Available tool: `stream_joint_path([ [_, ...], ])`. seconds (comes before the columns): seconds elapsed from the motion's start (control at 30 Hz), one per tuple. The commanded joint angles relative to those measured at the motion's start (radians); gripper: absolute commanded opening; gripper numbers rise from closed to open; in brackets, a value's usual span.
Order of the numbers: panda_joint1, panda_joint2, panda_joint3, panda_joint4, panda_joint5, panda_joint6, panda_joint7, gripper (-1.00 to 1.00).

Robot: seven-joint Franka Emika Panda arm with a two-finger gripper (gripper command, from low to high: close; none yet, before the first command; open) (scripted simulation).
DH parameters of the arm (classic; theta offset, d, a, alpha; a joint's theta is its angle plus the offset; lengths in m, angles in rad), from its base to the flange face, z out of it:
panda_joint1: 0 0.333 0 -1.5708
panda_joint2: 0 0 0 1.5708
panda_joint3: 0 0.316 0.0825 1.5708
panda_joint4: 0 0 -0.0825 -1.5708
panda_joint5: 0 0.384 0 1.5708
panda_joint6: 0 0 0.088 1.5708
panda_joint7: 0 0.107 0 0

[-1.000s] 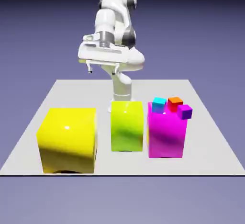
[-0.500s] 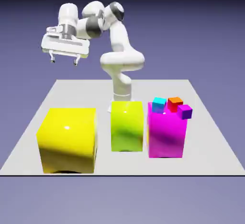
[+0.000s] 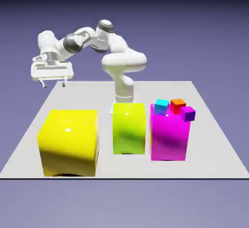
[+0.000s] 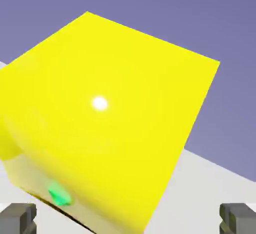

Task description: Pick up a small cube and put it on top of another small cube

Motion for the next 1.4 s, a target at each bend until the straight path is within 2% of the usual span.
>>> stream_joint_path([
  [0.0, 0.005, -0.022, -0.036, 0.005, -0.02, -0.023, -0.027, 0.0],
  [0.4, 0.066, -0.282, -0.471, 0.071, -0.256, -0.294, -0.347, 0.0],
  [0.47, 0.068, -0.289, -0.484, 0.073, -0.263, -0.302, -0.356, 0.0],
  [0.63, 0.11, -0.319, -0.639, 0.068, -0.404, -0.198, -0.343, 0.0],
  [0.67, 0.11, -0.319, -0.639, 0.068, -0.404, -0.198, -0.343, -1.0],
  [0.87, 0.08, -0.264, -0.463, 0.069, -0.241, -0.316, -0.347, -1.0],
  [1.37, 0.336, 0.28, -0.032, -0.016, 0.231, -0.613, -0.163, -1.0],
])
